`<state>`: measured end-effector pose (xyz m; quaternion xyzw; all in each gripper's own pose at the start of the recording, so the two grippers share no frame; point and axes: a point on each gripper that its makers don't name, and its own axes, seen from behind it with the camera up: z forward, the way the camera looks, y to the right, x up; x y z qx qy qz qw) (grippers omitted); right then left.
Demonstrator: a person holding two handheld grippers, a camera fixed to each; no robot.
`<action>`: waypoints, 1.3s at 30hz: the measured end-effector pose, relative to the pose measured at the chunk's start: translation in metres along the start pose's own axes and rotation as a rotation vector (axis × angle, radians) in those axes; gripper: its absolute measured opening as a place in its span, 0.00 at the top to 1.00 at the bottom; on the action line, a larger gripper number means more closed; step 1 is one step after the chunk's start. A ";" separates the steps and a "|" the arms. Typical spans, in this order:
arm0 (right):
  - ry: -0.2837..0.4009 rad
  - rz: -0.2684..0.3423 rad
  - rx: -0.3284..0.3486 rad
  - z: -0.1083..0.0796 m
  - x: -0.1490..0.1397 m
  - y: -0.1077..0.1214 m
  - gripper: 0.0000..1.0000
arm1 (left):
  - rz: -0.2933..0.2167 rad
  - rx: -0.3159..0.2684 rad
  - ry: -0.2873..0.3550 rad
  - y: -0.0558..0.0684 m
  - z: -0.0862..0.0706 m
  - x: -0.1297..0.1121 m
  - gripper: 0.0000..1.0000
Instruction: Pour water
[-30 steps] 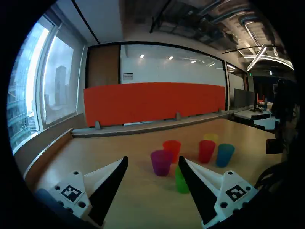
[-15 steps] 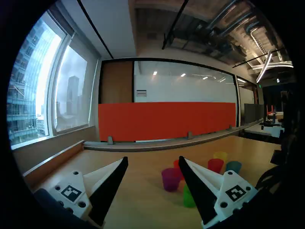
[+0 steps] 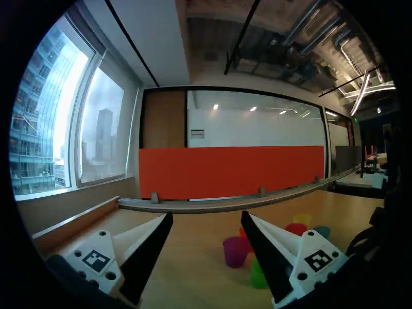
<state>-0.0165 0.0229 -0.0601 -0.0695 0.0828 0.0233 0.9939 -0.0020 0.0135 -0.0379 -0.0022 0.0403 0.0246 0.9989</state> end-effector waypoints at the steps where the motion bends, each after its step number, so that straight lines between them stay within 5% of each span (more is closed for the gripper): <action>1: 0.001 0.000 -0.002 0.000 0.000 0.000 0.00 | 0.003 0.003 -0.001 0.000 0.000 0.000 0.01; 20: 0.004 -0.054 -0.034 -0.002 0.003 0.006 0.00 | 0.010 0.075 0.034 -0.006 0.011 -0.019 0.02; 29: 0.001 -0.018 -0.040 -0.003 -0.001 0.005 0.00 | -0.008 0.083 0.021 -0.001 0.013 -0.048 0.01; 39: -0.030 -0.014 -0.052 -0.006 -0.012 0.008 0.00 | -0.021 0.099 0.003 -0.012 0.019 -0.074 0.01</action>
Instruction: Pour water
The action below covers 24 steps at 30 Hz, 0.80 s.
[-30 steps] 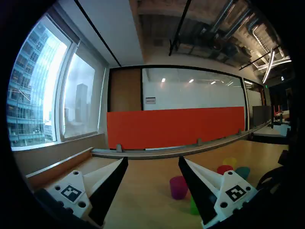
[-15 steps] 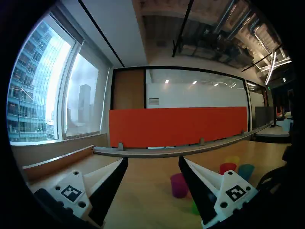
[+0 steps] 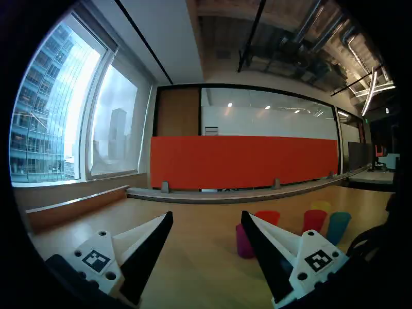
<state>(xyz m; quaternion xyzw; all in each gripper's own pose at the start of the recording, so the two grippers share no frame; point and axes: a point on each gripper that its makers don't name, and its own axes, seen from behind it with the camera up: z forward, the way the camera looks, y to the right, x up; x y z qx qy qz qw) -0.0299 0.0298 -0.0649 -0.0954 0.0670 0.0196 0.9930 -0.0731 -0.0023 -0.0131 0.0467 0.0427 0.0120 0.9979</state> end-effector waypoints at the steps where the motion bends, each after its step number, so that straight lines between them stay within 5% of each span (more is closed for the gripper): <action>1: -0.001 -0.001 -0.001 0.000 -0.001 0.000 0.00 | -0.002 0.002 -0.003 -0.001 0.001 -0.003 0.01; 14: -0.009 0.005 -0.003 0.001 -0.003 0.000 0.00 | -0.026 0.004 -0.028 -0.010 0.008 -0.020 0.01; 24: -0.013 0.002 -0.003 0.002 -0.005 -0.001 0.00 | 0.000 0.001 -0.067 -0.009 0.011 -0.034 0.01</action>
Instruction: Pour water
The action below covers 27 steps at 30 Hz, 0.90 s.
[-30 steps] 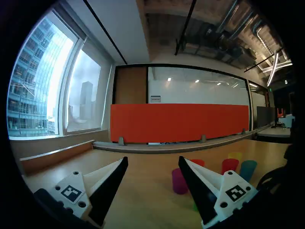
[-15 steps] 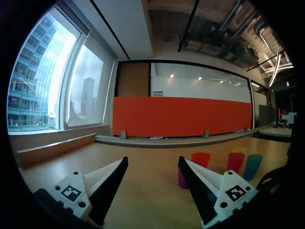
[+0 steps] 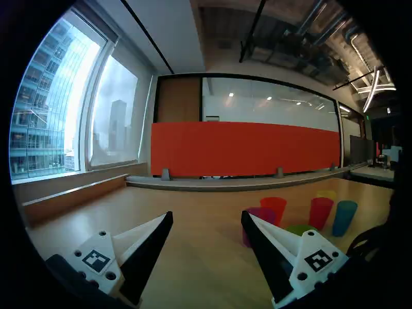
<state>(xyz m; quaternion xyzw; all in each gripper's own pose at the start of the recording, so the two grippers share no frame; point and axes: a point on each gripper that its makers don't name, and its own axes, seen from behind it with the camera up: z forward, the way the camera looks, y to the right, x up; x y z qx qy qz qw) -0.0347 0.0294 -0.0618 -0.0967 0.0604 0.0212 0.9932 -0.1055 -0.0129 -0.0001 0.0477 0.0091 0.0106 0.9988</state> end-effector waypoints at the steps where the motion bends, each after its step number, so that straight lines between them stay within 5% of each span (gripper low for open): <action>1: 0.000 0.002 0.000 0.000 0.000 0.000 0.00 | 0.004 0.001 -0.002 0.000 0.000 0.000 0.01; 27: -0.002 -0.029 0.054 0.005 -0.014 -0.003 0.00 | 0.010 -0.007 -0.008 0.003 0.000 -0.001 0.02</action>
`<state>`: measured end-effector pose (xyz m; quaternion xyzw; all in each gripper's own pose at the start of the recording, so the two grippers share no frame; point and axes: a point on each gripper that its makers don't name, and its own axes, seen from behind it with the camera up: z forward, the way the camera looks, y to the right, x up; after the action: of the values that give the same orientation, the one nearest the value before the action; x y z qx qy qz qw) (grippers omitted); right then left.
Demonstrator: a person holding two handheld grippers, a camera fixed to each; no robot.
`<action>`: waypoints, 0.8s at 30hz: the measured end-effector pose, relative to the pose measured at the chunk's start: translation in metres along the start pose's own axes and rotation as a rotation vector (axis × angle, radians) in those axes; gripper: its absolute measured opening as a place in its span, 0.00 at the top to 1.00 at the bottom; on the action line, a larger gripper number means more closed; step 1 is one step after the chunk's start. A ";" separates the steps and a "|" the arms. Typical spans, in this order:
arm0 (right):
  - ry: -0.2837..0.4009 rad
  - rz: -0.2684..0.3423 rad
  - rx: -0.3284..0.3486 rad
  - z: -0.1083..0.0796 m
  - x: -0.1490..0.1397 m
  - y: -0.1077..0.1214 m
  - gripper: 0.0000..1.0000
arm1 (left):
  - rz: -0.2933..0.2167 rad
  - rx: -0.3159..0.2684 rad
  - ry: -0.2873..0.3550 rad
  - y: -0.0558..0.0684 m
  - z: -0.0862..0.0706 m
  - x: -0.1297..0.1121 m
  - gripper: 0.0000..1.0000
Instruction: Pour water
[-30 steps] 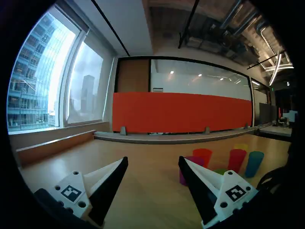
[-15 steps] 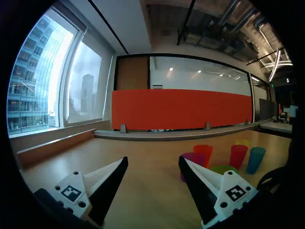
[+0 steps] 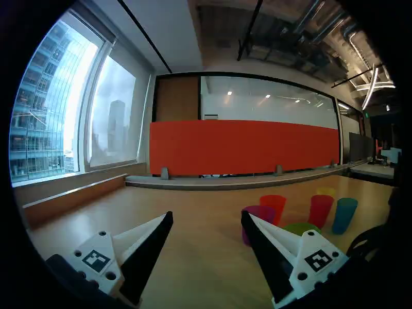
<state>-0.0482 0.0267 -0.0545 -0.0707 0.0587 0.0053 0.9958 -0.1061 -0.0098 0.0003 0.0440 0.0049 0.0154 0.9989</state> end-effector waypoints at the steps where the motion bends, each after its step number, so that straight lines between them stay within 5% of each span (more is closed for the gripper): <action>1: -0.001 -0.003 0.006 0.002 -0.002 -0.001 0.00 | 0.000 0.000 0.000 0.000 0.000 0.000 0.01; 24: 0.010 -0.010 0.051 0.032 -0.040 -0.019 0.00 | 0.001 0.000 0.000 0.000 0.001 0.000 0.01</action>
<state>-0.0841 0.0118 -0.0156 -0.0455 0.0636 -0.0017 0.9969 -0.1059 -0.0096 0.0009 0.0440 0.0050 0.0157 0.9989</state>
